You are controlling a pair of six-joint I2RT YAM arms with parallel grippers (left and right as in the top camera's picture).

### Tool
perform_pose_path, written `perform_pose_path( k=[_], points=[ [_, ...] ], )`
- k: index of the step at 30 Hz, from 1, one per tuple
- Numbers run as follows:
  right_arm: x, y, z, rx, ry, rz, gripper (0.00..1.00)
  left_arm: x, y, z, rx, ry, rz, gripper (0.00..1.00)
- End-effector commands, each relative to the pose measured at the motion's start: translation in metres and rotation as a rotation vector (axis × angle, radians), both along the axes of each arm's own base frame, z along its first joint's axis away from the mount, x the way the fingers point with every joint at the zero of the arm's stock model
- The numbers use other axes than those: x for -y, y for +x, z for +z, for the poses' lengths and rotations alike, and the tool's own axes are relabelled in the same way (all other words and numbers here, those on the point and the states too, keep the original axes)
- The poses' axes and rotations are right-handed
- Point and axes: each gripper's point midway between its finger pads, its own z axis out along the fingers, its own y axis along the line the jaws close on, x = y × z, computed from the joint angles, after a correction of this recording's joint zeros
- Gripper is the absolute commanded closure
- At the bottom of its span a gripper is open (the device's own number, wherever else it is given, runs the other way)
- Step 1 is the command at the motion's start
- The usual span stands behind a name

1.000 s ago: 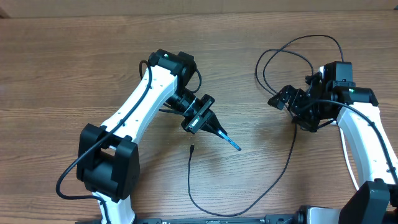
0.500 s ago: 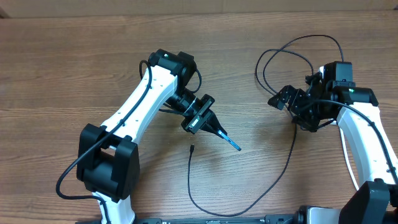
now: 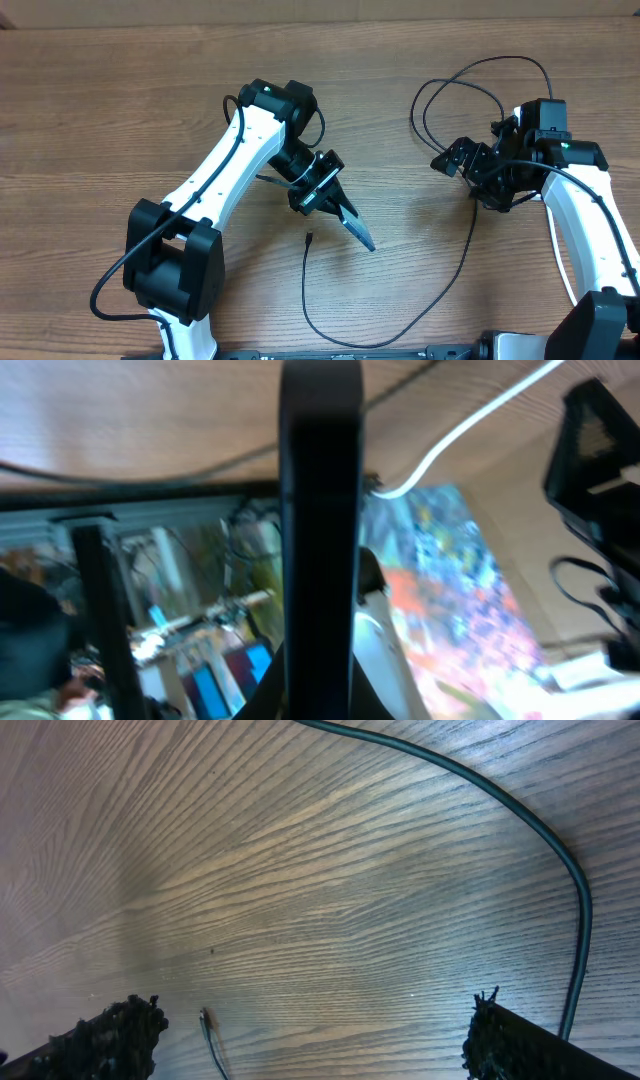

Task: Plug charger to phone and switch on socket
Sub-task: 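Lower the right gripper toward the black cable's USB-C plug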

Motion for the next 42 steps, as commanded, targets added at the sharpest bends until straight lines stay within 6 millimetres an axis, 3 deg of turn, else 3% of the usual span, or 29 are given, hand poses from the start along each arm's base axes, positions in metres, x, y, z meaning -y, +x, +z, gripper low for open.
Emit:
perform_pose_path(
  k=[1, 5, 11, 15, 18, 19, 22, 23, 24, 25, 30, 36, 42],
  points=[
    [0.002, 0.003, 0.000, 0.010, -0.013, 0.004, 0.00, -0.012, 0.004, -0.005, 0.134, 0.049, -0.078, 0.96],
    [0.002, 0.003, 0.000, 0.010, -0.013, 0.004, 0.00, -0.020, 0.009, -0.015, 0.241, 0.067, -0.170, 0.96],
    [0.002, 0.004, 0.001, 0.012, -0.010, -0.005, 0.00, -0.012, 0.020, -0.014, 0.420, -0.066, -0.288, 0.96],
    [-0.006, 0.007, 0.006, 0.028, 0.040, 0.007, 0.00, -0.004, 0.031, -0.005, 0.482, -0.175, -0.277, 0.96],
    [-0.018, 0.003, 0.011, 0.022, 0.111, 0.031, 0.00, -0.011, 0.042, -0.003, 0.497, -0.192, -0.239, 0.96],
    [-0.020, 0.001, 0.011, 0.013, 0.119, 0.035, 0.09, -0.014, 0.046, -0.002, 0.503, -0.194, -0.224, 0.96],
    [-0.023, -0.003, 0.009, 0.000, 0.119, 0.046, 0.48, -0.026, 0.056, -0.002, 0.506, -0.185, -0.184, 0.96],
    [-0.026, -0.005, 0.009, -0.006, 0.120, 0.052, 0.74, -0.030, 0.060, -0.002, 0.507, -0.182, -0.171, 0.96],
    [-0.028, -0.006, 0.009, -0.009, 0.121, 0.058, 0.90, -0.033, 0.062, -0.002, 0.508, -0.179, -0.160, 0.96],
    [-0.032, -0.007, 0.009, -0.012, 0.125, 0.069, 0.96, -0.038, 0.066, -0.002, 0.509, -0.175, -0.145, 0.96],
    [-0.062, -0.015, 0.011, -0.038, 0.156, 0.124, 0.96, -0.061, 0.081, -0.002, 0.524, -0.161, -0.083, 0.96],
    [-0.116, -0.019, 0.016, 0.001, 0.167, 0.240, 0.96, -0.080, 0.092, 0.000, 0.524, -0.160, -0.019, 0.96],
    [-0.148, -0.024, 0.006, 0.026, 0.022, 0.254, 0.96, -0.093, 0.097, 0.001, 0.534, -0.162, 0.004, 0.96]
  ],
)
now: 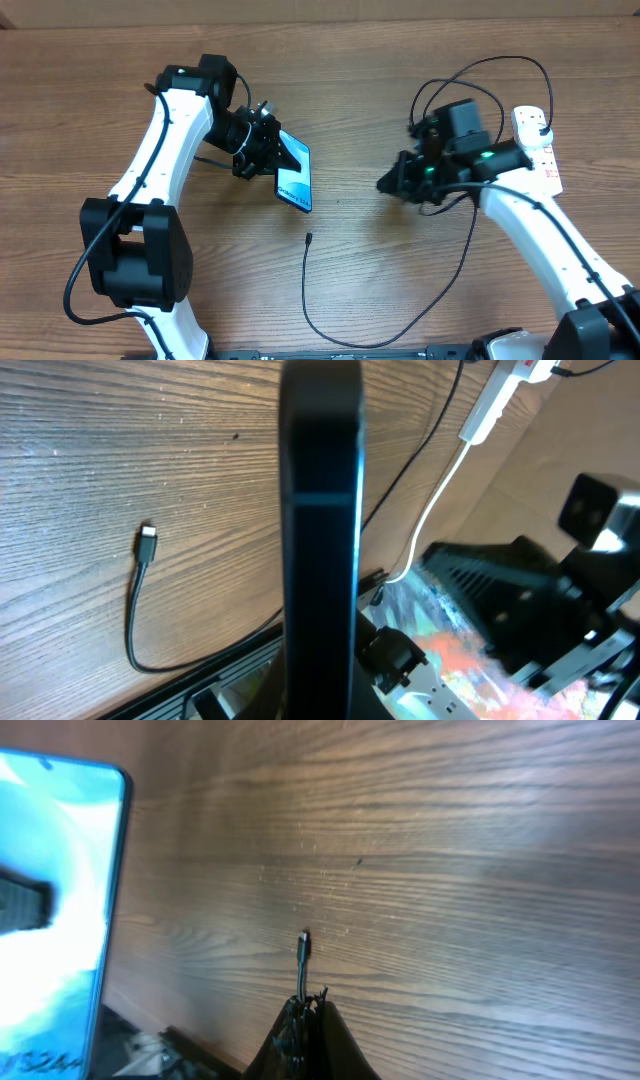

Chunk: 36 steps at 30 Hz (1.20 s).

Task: Plug charger to phone and switch on socket
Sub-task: 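Lower the right gripper toward the black cable's USB-C plug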

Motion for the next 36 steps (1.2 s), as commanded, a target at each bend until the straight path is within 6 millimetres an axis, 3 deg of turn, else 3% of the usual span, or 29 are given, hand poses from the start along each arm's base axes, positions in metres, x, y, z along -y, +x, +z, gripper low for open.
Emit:
perform_pose_path(
  k=[1, 3, 4, 8, 9, 10, 13, 15, 22, 27, 36],
  points=[
    [-0.007, -0.002, -0.010, 0.000, -0.112, -0.057, 0.96, -0.003, 0.005, 0.017, 0.062, -0.061, -0.007, 0.96],
    [-0.014, -0.006, -0.012, 0.016, -0.144, -0.047, 0.96, -0.008, 0.006, 0.017, 0.066, -0.062, -0.002, 0.96],
    [-0.019, -0.008, -0.012, 0.029, -0.150, -0.032, 0.90, -0.010, 0.007, 0.017, 0.069, -0.062, 0.001, 0.96],
    [-0.038, -0.007, -0.007, 0.081, -0.124, 0.011, 0.50, -0.015, 0.009, 0.017, 0.075, -0.062, 0.011, 0.96],
    [-0.041, -0.006, -0.006, 0.092, -0.118, 0.015, 0.49, -0.015, 0.009, 0.017, 0.075, -0.062, 0.011, 0.96],
    [-0.042, -0.005, -0.004, 0.101, -0.113, 0.017, 0.55, -0.015, 0.009, 0.017, 0.075, -0.062, 0.011, 0.96],
    [-0.044, -0.001, -0.002, 0.118, -0.103, 0.015, 0.84, -0.016, 0.008, 0.017, 0.085, -0.061, -0.005, 0.96],
    [-0.045, 0.000, -0.001, 0.125, -0.099, 0.014, 0.89, -0.016, 0.005, 0.017, 0.085, -0.062, -0.014, 0.96],
    [-0.048, 0.008, 0.004, 0.159, -0.080, 0.008, 0.81, -0.015, 0.004, 0.017, 0.085, -0.063, -0.020, 0.96],
    [-0.051, 0.000, 0.000, 0.139, -0.091, 0.026, 0.89, -0.015, 0.005, 0.017, 0.086, -0.063, -0.019, 0.96],
    [-0.061, -0.012, -0.004, 0.152, -0.134, 0.068, 0.86, -0.015, 0.004, 0.016, 0.085, -0.060, -0.020, 0.96]
  ],
)
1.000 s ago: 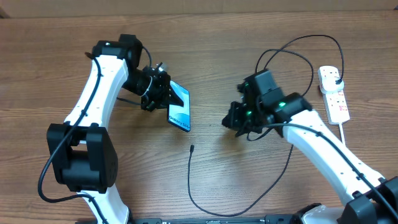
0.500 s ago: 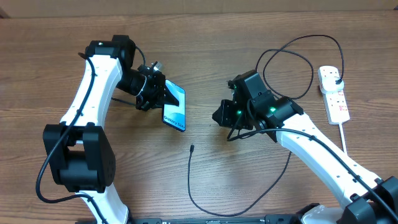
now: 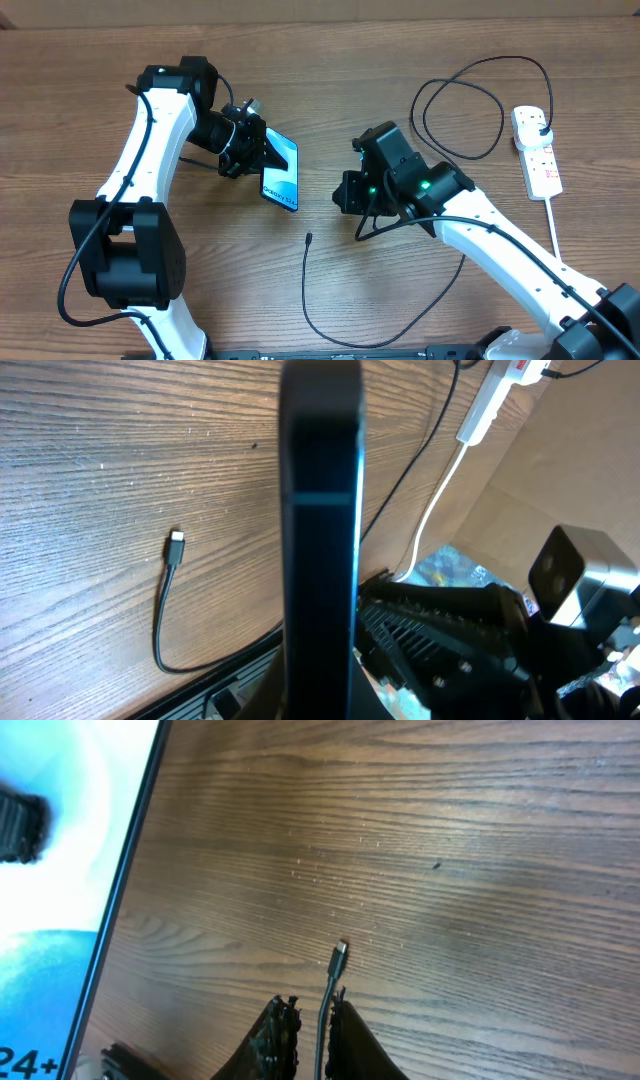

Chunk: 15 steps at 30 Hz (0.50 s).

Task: Plug charger to phone and switch on socket
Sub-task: 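Lower the right gripper toward the black cable's USB-C plug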

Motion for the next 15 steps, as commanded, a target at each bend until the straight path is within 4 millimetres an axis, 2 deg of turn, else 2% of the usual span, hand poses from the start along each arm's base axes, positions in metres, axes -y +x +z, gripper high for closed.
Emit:
perform_pose_path(
  k=[1, 6, 15],
  points=[
    [0.003, 0.003, -0.003, 0.011, -0.029, -0.012, 0.85, 0.005, 0.002, 0.016, 0.049, -0.048, -0.013, 0.96],
    [0.002, 0.000, -0.004, 0.004, -0.033, -0.005, 0.77, 0.005, 0.002, 0.016, 0.049, -0.048, -0.013, 0.96],
    [-0.008, -0.010, -0.004, 0.004, -0.034, 0.031, 0.71, 0.005, 0.002, 0.016, 0.049, -0.048, -0.013, 0.96]
  ],
)
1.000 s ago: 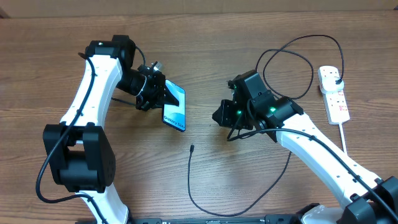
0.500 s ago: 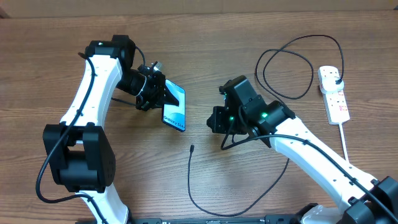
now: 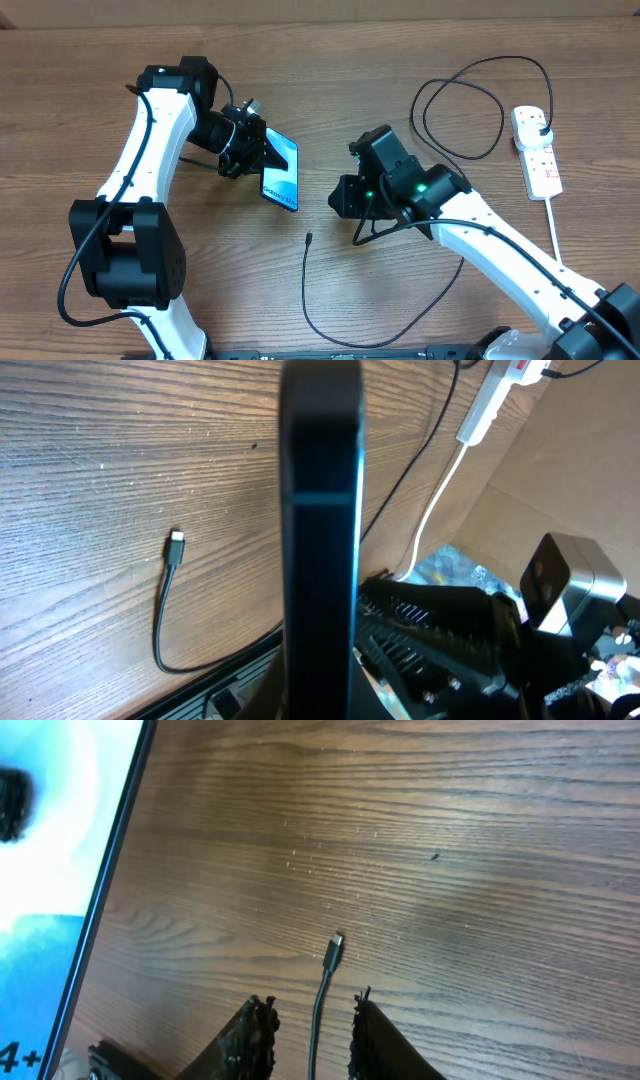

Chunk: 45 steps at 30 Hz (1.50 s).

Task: Plug charger to phone and switch on socket
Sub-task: 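Lower the right gripper toward the black cable's USB-C plug, then close the right gripper on the USB-C plug and lift it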

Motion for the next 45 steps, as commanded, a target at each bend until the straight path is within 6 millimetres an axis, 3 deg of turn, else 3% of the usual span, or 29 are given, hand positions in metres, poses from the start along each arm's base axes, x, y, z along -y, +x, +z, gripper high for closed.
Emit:
perform_pose_path(
  k=[1, 11, 17, 26, 45],
  points=[
    [-0.006, -0.004, -0.001, 0.006, -0.009, 0.020, 0.71, 0.005, 0.002, 0.016, 0.049, -0.048, -0.013, 0.96],
    [-0.017, -0.015, -0.001, 0.004, -0.008, 0.059, 0.70, 0.005, 0.002, 0.016, 0.049, -0.048, -0.013, 0.96],
    [-0.021, -0.020, -0.002, -0.004, -0.007, 0.058, 0.54, 0.005, 0.002, 0.016, 0.048, -0.048, -0.013, 0.96],
    [-0.024, -0.024, -0.010, 0.019, -0.055, 0.038, 0.43, 0.005, 0.002, 0.016, 0.048, -0.048, -0.013, 0.96],
    [-0.027, -0.023, -0.055, -0.055, -0.137, 0.030, 0.36, 0.006, 0.002, 0.016, 0.048, -0.048, -0.014, 0.96]
  ],
)
